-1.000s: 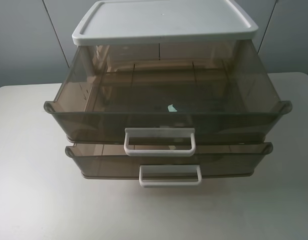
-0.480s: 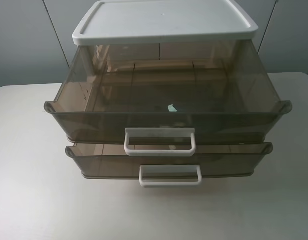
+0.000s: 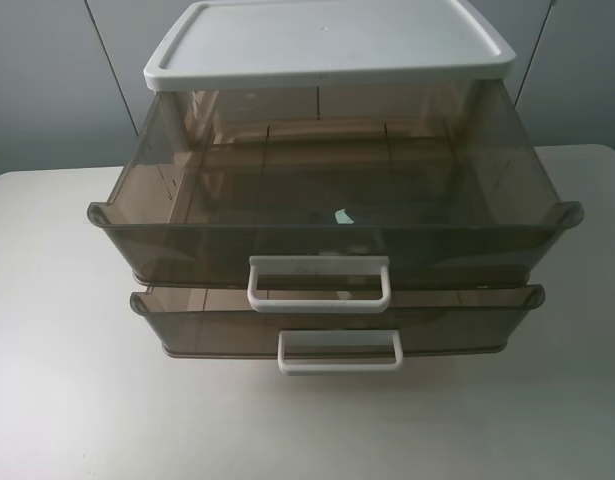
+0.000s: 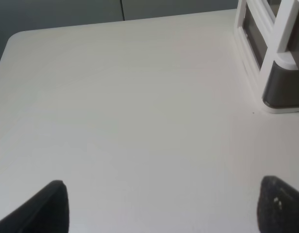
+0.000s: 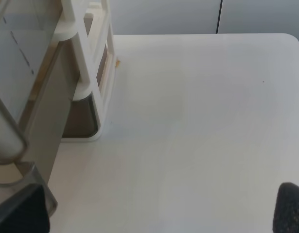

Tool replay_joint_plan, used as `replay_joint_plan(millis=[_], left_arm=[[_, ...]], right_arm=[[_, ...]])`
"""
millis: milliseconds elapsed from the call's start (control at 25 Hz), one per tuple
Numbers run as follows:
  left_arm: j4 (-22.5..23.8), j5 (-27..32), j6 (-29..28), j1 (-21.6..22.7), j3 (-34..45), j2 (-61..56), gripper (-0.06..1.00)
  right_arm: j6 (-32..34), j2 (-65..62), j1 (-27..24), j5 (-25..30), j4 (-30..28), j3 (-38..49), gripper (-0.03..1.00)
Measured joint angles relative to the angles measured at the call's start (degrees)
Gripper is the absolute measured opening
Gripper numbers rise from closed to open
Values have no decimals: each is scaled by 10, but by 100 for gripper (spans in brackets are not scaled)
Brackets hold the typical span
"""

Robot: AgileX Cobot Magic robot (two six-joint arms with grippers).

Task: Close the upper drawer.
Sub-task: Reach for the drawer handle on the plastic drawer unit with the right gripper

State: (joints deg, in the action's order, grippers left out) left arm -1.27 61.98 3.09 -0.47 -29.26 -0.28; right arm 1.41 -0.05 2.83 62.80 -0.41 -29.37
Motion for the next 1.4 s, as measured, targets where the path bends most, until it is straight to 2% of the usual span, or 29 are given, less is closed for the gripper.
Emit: replay_joint_plan(millis=[1040, 1400], left_arm=[[0, 0, 0, 0, 0, 0, 74], [0, 0, 0, 0, 0, 0, 74]], right_arm=[[1, 0, 0, 0, 0, 0, 70], [9, 14, 0, -3, 90, -5, 70]])
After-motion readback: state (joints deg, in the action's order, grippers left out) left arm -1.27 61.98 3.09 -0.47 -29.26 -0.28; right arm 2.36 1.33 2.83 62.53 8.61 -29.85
